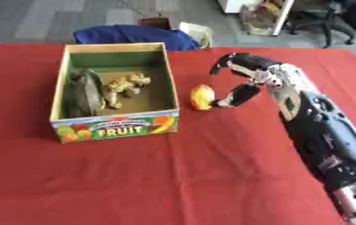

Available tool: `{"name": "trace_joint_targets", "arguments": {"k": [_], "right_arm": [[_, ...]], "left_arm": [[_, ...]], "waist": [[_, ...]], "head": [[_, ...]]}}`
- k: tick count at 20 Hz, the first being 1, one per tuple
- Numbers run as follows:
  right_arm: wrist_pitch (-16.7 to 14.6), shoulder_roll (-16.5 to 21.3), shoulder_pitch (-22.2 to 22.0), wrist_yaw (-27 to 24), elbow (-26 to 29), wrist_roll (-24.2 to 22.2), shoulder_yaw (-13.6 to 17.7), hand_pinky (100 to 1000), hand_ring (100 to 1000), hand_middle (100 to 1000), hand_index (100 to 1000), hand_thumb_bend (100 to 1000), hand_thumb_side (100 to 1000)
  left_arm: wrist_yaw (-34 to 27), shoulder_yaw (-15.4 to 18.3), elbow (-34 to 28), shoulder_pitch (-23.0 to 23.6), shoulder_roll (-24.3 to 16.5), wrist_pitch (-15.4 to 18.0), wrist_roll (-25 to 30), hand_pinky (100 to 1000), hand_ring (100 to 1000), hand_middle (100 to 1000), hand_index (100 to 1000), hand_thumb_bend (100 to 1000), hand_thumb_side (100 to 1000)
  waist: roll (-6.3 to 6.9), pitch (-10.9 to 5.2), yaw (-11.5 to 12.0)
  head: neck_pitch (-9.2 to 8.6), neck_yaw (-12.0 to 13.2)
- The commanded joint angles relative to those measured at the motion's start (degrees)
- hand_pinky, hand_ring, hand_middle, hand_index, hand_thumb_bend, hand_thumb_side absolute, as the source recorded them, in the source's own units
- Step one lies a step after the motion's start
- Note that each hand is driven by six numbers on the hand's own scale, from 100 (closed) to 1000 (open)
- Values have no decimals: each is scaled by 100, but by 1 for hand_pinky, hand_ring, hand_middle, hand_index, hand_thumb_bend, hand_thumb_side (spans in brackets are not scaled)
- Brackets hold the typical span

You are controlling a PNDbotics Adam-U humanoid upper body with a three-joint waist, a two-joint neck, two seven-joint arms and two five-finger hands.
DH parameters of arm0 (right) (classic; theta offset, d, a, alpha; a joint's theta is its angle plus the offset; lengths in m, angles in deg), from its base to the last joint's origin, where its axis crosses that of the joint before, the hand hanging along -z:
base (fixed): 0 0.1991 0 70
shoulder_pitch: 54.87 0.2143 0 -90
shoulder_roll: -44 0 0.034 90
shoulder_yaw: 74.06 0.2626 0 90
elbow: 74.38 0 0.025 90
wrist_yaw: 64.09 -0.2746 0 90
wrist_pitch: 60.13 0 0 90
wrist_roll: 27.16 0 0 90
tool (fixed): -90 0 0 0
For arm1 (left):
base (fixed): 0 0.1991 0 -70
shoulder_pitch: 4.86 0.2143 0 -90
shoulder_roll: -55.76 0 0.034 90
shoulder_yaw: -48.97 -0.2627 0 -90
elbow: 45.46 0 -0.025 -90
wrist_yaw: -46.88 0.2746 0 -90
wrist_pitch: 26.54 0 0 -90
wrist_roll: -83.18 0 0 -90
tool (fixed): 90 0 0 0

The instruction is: Pick up objects on the table and place them in the box.

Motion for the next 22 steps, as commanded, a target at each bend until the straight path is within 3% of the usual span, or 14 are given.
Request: {"name": "trace_joint_targets", "arguments": {"k": [1,9,10,11,12,14,22], "right_arm": [[-10,34,165,80,-51,-4,-9,868,897,674,758,519,380],[-60,-141,245,287,-135,372,-71,829,839,544,613,479,260],[-74,-152,247,321,-132,482,-75,807,808,470,535,409,151],[-87,-158,242,355,-128,608,-78,804,803,461,523,398,139],[-95,-158,239,377,-122,740,-74,784,773,388,447,324,100],[-96,-143,231,394,-93,1008,-63,766,744,332,393,229,100],[-95,160,274,92,470,1605,11,763,723,316,382,213,100]], "left_arm": [[4,23,-78,-49,-73,4,3,556,597,573,643,738,408],[-1,14,-77,-51,-64,3,16,556,598,573,644,737,408],[-1,14,-76,-50,-64,3,15,556,598,574,644,736,408],[-1,15,-76,-50,-64,3,14,556,598,574,644,736,408],[-2,15,-76,-50,-64,3,13,556,598,574,644,736,408],[-3,16,-75,-49,-64,4,12,556,598,574,644,735,408],[-2,18,-73,-41,-79,5,12,556,599,575,644,734,408]], "waist": [[25,-123,9],[27,-122,31],[26,-123,34],[25,-124,37],[23,-125,37],[20,-128,34],[4,-148,0]], "head": [[44,-26],[47,-52],[47,-51],[47,-51],[46,-51],[47,-53],[53,-50]]}}
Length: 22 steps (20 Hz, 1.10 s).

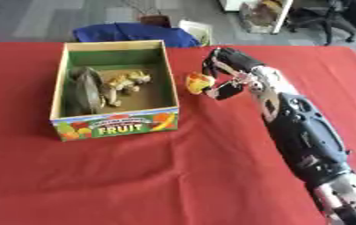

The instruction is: Pick up objects on the table and place them in the box.

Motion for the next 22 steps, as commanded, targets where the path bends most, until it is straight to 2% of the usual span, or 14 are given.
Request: {"name": "trace_joint_targets", "arguments": {"k": [1,6,10,16,22], "right_arm": [[11,382,167,-194,414,156,98,763,721,316,382,214,100],[143,537,351,-423,711,323,177,759,708,316,379,211,100],[149,445,551,-496,812,328,100,758,703,321,350,216,100],[74,56,907,-340,582,212,-87,759,708,330,367,213,100],[-33,-389,1159,110,63,159,-212,760,720,354,401,226,100]], "left_arm": [[1,20,-73,-41,-83,8,5,556,599,575,644,734,407],[2,26,-75,-40,-91,9,-1,556,600,575,644,734,406],[1,18,-76,-52,-89,11,7,556,600,575,644,734,406],[-10,-1,-78,-81,-74,10,23,555,600,575,644,736,406],[-27,-27,-93,-149,-57,7,51,555,600,575,644,736,406]], "waist": [[9,-151,-13],[-12,-177,-7],[-31,-192,35],[-78,-193,230],[-105,-134,423]], "head": [[11,-16],[4,-5],[-15,-3],[-30,-47],[-79,-107]]}}
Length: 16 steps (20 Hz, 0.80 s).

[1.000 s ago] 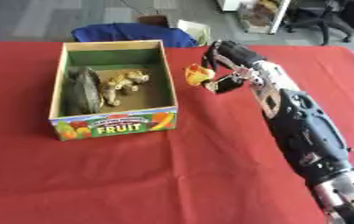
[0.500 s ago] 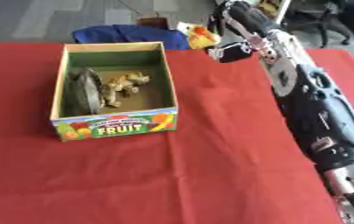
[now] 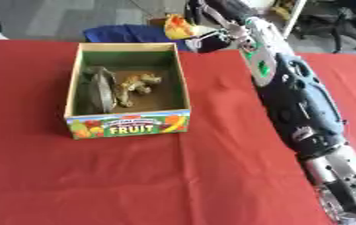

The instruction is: Pick up objects on the table and place them in the box.

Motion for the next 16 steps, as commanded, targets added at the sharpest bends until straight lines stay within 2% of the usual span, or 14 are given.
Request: {"name": "trace_joint_targets", "arguments": {"k": [1,2,3,5,6,7,8,10,13,14,15,16], "right_arm": [[-52,-103,203,263,-201,-11,-16,763,732,386,439,261,120],[-54,-155,215,335,-266,-10,-23,763,732,386,439,261,120],[-66,-211,216,411,-318,-22,-47,771,747,429,498,320,174],[-81,-308,212,561,-390,-49,-83,781,766,464,584,376,234],[-87,-339,210,620,-408,-58,-94,781,766,464,584,376,234],[-92,-364,205,667,-415,-64,-105,793,786,541,685,431,288],[-97,-377,199,704,-409,-70,-117,801,801,610,747,486,331],[-87,-379,189,750,-356,-57,-129,809,823,711,831,524,398],[-8,-316,178,705,-110,170,-115,812,834,769,873,537,422],[29,-286,164,653,-8,273,-119,810,834,770,871,505,455],[56,-247,148,557,99,365,-124,809,835,764,865,535,414],[85,-197,123,402,207,431,-130,806,839,752,854,527,393]], "left_arm": [[-18,-23,-96,-110,-50,6,26,555,599,575,643,737,406],[-20,-25,-98,-117,-44,5,28,555,599,575,643,737,406],[-22,-26,-100,-124,-41,5,30,555,599,575,642,737,406],[-25,-26,-102,-134,-34,4,31,555,599,574,642,737,406],[-26,-26,-103,-136,-32,4,32,555,599,574,642,737,406],[-27,-26,-103,-135,-30,3,31,554,599,574,642,739,406],[-26,-25,-102,-134,-28,2,30,555,599,574,642,739,406],[-25,-23,-102,-133,-27,3,28,555,599,574,642,739,406],[-20,-19,-96,-120,-28,2,23,554,599,574,642,739,407],[-18,-17,-93,-114,-28,1,22,554,599,574,642,739,407],[-15,-13,-91,-106,-29,1,18,554,599,574,642,739,406],[-11,-7,-88,-97,-32,2,13,554,598,574,642,739,406]], "waist": [[12,-83,45],[10,-76,66],[8,-66,86],[6,-51,110],[5,-47,115],[2,-44,118],[-1,-43,119],[-4,-41,114],[-6,-47,81],[-5,-50,67],[-3,-55,45],[0,-62,18]], "head": [[-76,-55],[-78,-63],[-87,-70],[-90,-78],[-88,-82],[-87,-84],[-89,-84],[-89,-84],[-80,-76],[-74,-74],[-70,-64],[-63,-51]]}}
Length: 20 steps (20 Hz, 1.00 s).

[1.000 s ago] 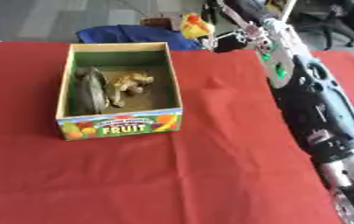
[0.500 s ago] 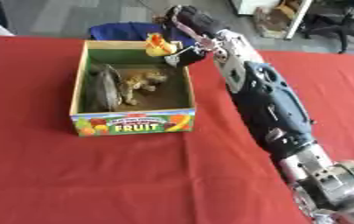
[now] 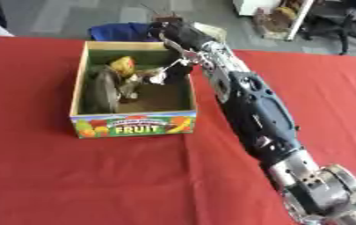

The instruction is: Pick up objects on the table and place them in the box.

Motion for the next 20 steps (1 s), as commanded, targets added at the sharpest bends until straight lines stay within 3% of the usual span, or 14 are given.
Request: {"name": "trace_joint_targets", "arguments": {"k": [1,6,7,8,9,12,17,20], "right_arm": [[87,300,44,-456,457,238,18,805,842,744,845,504,377],[285,804,-390,-2043,1442,146,-28,791,872,727,815,401,299],[392,914,-562,-2424,1709,148,-5,786,885,726,811,391,292],[536,1014,-740,-2797,1982,168,27,783,891,727,808,362,366],[698,1096,-944,-3162,2242,215,72,778,900,722,802,353,286],[1183,1314,-1680,-4277,3072,420,251,770,912,711,790,302,276],[1667,1110,-2997,-5957,4129,889,760,758,928,673,750,227,274],[1795,791,-3725,-6513,4504,1134,991,756,953,664,740,219,283]], "left_arm": [[13,32,-83,-37,-43,14,-10,555,598,574,642,739,406],[44,95,-55,65,-71,21,-78,555,599,574,642,740,406],[50,109,-47,96,-74,22,-94,554,599,575,642,741,407],[56,125,-40,126,-76,23,-110,554,599,575,643,747,405],[63,142,-33,157,-81,25,-129,554,600,575,643,741,406],[89,205,-5,254,-121,27,-199,554,601,577,646,741,406],[110,306,47,413,-125,31,-342,554,609,585,650,743,405],[121,339,75,519,-138,33,-393,554,612,589,653,744,405]], "waist": [[38,-134,-56],[52,-196,-290],[60,-213,-359],[67,-230,-419],[77,-250,-488],[111,-314,-683],[173,-426,-966],[180,-522,-1065]], "head": [[-8,41],[59,202],[87,243],[114,287],[141,348],[234,514],[382,740],[516,811]]}}
